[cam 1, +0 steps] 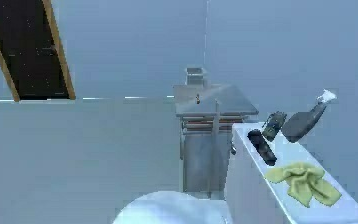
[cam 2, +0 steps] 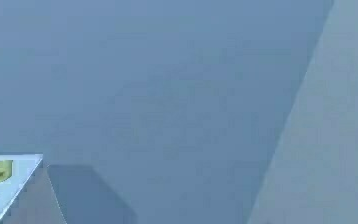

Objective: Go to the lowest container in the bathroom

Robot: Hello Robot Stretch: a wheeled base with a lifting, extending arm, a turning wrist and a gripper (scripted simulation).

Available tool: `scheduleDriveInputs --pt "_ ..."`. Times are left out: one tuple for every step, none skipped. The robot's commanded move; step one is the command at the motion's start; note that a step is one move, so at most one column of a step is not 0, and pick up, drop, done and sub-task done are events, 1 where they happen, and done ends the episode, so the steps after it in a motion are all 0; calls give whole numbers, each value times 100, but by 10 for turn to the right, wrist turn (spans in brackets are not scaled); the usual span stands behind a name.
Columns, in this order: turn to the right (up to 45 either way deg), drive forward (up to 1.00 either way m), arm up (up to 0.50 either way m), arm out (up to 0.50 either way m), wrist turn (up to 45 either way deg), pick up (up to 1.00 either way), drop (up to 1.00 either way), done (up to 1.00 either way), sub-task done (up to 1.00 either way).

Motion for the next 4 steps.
scheduleDriveInputs --pt "-450 0 0 0 0 0 0 0 0" --pt "-450 0 0 0 0 0 0 0 0" --pt "-30 0 0 0 0 0 0 0 0" --pt "0 15 0 0 0 0 0 0 0"
